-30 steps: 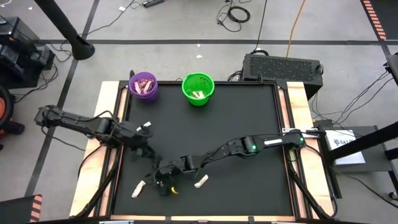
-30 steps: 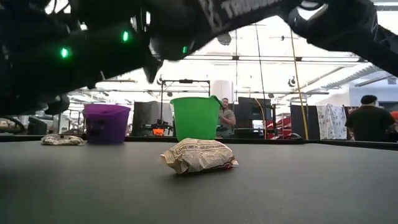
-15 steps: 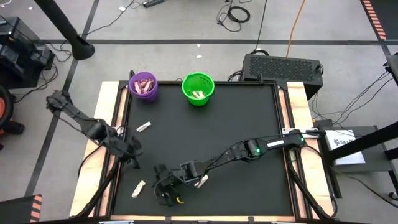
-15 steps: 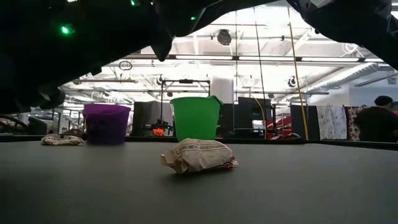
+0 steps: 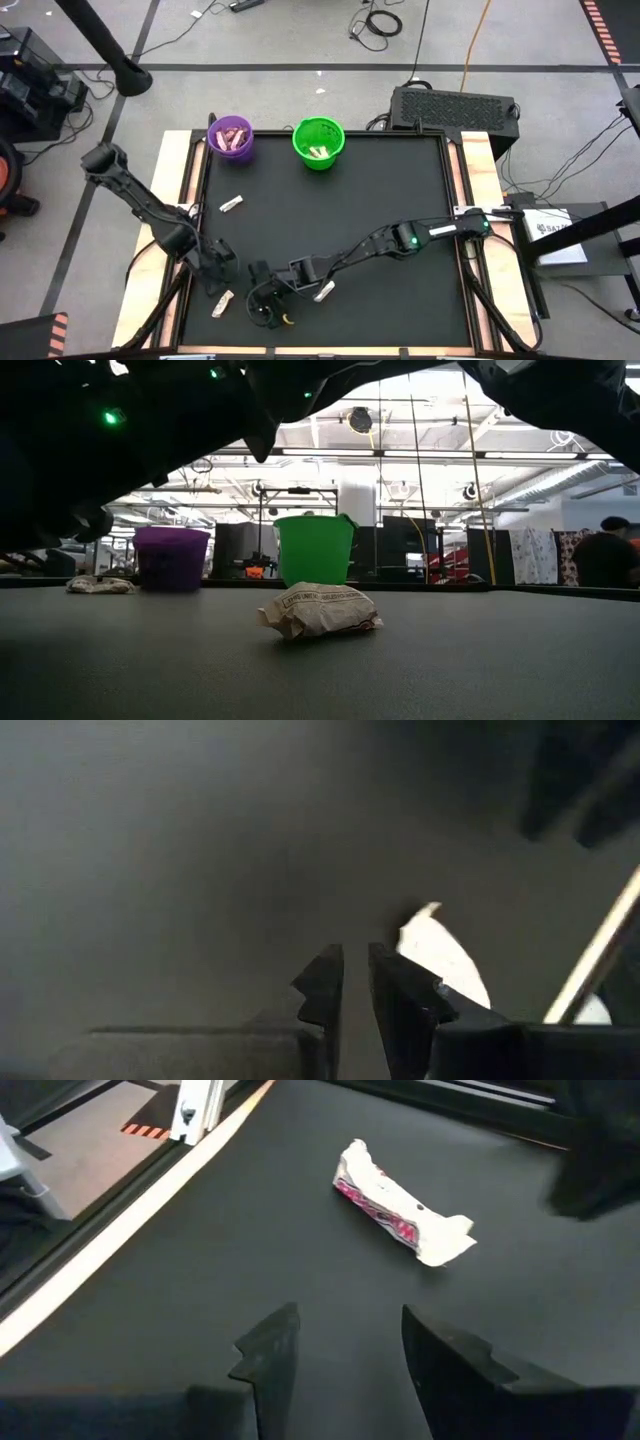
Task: Sort candy by brand, put in halloween buckets
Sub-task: Put the white chocolate bar into the green bucket
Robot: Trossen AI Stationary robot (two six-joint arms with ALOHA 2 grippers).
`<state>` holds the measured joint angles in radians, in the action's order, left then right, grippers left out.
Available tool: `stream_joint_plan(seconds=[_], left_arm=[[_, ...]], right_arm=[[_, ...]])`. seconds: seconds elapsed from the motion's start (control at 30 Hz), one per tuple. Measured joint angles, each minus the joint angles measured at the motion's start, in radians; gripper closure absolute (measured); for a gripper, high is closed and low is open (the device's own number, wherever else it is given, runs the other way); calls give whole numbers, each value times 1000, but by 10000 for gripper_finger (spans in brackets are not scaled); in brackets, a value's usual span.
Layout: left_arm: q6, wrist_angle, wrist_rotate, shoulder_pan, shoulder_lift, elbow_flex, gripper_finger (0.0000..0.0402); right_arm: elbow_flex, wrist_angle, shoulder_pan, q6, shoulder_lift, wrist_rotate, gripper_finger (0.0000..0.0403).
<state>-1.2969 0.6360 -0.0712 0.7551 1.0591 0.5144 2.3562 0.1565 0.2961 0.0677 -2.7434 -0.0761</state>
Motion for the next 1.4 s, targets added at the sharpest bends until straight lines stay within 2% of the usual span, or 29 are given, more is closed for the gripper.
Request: stream_joint_plan(seconds=[0.2, 0.3, 0.4, 0.63, 0.77, 1.1, 1.4], left_arm=[[137, -155, -70, -2, 84, 0, 344], [182, -178, -91, -2, 106, 0, 329], [208, -171, -96, -2, 131, 0, 298], [232, -192, -99, -8, 187, 0, 197], [244, -227, -115, -9, 198, 0, 164], [291, -291, -113, -9, 204, 0, 157], [293, -331, -150, -10, 300, 5, 158]], right_arm=[[0, 16, -9, -3, 0, 1, 232], [0, 32, -12, -5, 0, 1, 232], [0, 55, -12, -38, 0, 2, 232], [0, 109, -13, -82, 0, 1, 232], [0, 116, -13, -83, 0, 1, 232], [0, 117, -13, -108, 0, 2, 232], [0, 125, -13, -108, 0, 2, 232]])
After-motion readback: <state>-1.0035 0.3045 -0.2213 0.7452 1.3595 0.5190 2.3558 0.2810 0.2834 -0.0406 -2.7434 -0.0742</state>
